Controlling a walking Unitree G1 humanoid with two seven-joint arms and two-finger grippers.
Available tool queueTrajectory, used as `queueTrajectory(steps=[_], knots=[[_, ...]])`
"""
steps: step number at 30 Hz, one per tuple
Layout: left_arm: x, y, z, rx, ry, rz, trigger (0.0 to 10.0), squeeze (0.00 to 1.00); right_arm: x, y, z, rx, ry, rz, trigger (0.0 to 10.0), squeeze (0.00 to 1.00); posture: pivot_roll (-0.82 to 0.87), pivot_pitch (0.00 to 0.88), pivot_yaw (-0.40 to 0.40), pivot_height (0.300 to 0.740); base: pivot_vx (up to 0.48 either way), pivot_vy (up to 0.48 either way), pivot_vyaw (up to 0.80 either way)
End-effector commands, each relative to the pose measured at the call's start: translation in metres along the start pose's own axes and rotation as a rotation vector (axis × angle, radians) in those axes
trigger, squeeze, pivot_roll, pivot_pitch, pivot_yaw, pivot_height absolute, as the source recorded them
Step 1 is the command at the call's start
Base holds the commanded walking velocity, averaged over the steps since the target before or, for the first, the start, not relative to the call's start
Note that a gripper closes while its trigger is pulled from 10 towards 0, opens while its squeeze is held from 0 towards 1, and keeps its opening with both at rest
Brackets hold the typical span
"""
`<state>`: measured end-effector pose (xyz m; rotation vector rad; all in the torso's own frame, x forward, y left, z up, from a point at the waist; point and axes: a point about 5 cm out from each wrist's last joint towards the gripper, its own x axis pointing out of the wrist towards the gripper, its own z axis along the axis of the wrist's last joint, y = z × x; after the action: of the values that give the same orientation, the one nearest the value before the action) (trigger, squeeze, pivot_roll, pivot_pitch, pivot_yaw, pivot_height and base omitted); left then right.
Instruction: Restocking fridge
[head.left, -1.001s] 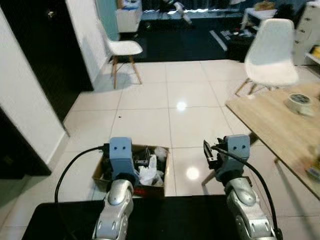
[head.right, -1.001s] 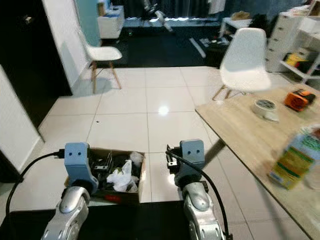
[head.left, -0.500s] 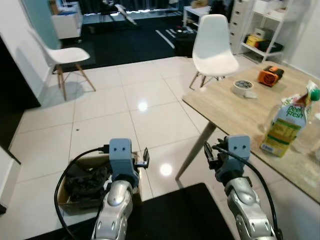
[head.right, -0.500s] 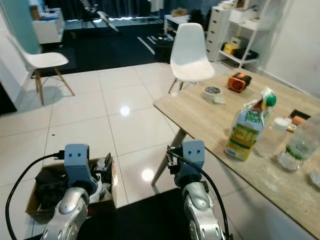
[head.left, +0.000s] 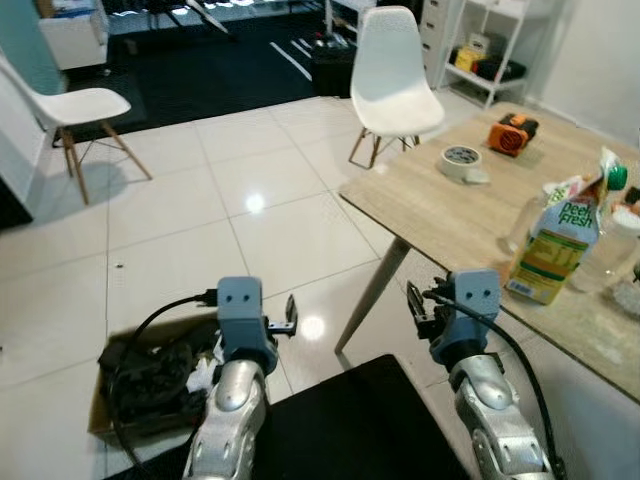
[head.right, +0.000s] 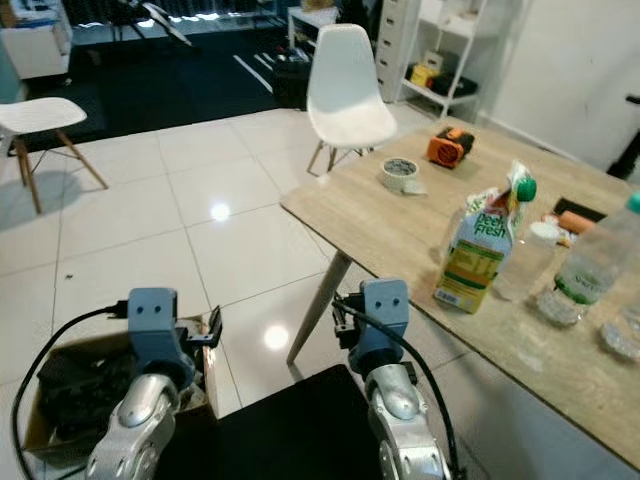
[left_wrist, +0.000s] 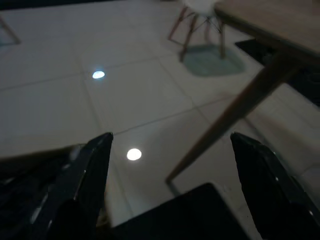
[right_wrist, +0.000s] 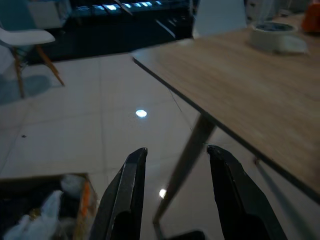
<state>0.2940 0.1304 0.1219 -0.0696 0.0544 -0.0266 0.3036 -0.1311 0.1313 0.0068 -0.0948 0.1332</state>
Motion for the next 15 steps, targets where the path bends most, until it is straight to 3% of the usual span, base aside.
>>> queueTrajectory(steps=[1,3,9,15], knots=[[-0.002,0.004,-0.002,0.013,0.008,0.014,10.0,0.00,-0.001,-0.001,-0.001,0.015,0.008,-0.005,10.0,0.00,-0.11,0.121,0.015,0.740,0.000,0.000,0.00],[-0.002,0.004,-0.001,0.018,0.004,0.014,10.0,0.00,-0.001,-0.001,-0.001,0.015,0.008,-0.006,10.0,0.00,-0.11,0.121,0.015,0.740,0.000,0.000,0.00],[-0.002,0.013,0.007,0.035,-0.023,0.031,10.0,0.00,-0.001,-0.002,0.000,0.015,0.005,-0.008,10.0,0.00,-0.11,0.121,0.015,0.740,0.000,0.000,-0.80],[-0.003,0.017,0.005,0.041,-0.018,0.041,10.0,0.00,0.000,-0.002,-0.001,0.015,0.006,-0.006,10.0,0.00,-0.10,0.120,0.014,0.740,0.000,0.000,0.00]])
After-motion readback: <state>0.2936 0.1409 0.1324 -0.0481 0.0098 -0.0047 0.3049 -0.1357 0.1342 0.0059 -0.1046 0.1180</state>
